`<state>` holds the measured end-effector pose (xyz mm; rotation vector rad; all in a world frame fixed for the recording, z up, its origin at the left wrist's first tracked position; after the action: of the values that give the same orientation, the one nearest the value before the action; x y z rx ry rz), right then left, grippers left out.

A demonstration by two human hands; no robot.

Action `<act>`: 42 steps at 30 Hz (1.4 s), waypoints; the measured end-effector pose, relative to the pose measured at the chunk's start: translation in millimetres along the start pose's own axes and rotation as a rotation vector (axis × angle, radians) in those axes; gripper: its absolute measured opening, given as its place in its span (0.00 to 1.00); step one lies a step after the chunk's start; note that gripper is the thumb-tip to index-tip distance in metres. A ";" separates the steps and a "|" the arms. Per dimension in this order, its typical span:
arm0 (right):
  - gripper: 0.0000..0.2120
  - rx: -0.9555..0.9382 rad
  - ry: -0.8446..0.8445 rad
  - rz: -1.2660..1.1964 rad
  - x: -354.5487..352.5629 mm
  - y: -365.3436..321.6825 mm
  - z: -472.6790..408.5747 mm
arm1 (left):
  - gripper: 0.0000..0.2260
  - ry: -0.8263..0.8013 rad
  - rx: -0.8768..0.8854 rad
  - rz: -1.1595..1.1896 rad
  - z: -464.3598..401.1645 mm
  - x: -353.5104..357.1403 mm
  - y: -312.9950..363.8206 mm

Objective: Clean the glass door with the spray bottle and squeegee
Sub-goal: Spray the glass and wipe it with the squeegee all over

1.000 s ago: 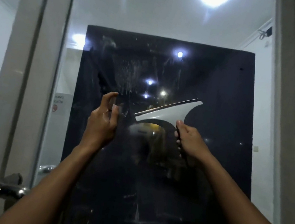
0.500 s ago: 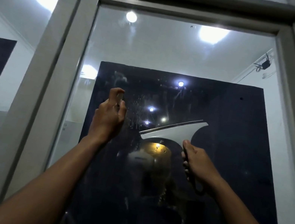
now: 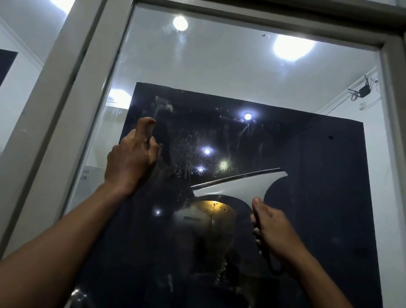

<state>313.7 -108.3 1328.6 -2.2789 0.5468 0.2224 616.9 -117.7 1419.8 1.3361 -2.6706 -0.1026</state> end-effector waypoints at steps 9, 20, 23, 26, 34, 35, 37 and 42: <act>0.22 0.007 -0.004 -0.052 -0.3 -1.5 1.9 | 0.14 0.027 -0.018 -0.075 -0.2 -15.1 -8.0; 0.20 0.022 0.008 -0.138 10.6 -16.1 4.1 | 0.14 0.056 -0.046 -0.028 -2.8 -36.6 -19.8; 0.20 0.011 0.062 -0.147 16.5 -21.8 -0.1 | 0.12 0.097 -0.007 -0.031 -6.2 -43.8 -23.5; 0.20 0.004 0.117 -0.142 23.8 -27.6 -6.2 | 0.09 0.092 -0.014 -0.015 -11.9 -50.4 -30.8; 0.17 0.035 0.238 -0.229 46.5 -71.2 -40.5 | 0.11 0.056 -0.020 -0.013 -18.1 -60.1 -46.1; 0.16 0.033 0.244 -0.240 49.7 -81.5 -48.2 | 0.11 0.045 -0.015 -0.009 -18.5 -59.7 -47.5; 0.16 0.018 0.238 -0.235 55.7 -102.1 -64.6 | 0.13 0.029 -0.015 0.005 -19.2 -57.7 -48.8; 0.19 0.039 0.222 -0.179 69.8 -113.5 -87.0 | 0.14 0.015 0.009 0.053 -12.0 -52.5 -42.6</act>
<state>426.4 -123.7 1439.9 -2.3126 0.4515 -0.1300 683.6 -101.2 1420.5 1.2621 -2.6950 -0.0744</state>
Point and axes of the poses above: each hand's wrist, its own z-axis away from the middle knuckle, its own x-axis out of the palm, y = z × x, the point moved 5 cm from there along -z, towards the middle knuckle, and after that the axes turned 7 degrees about z, right-handed, at the moved point
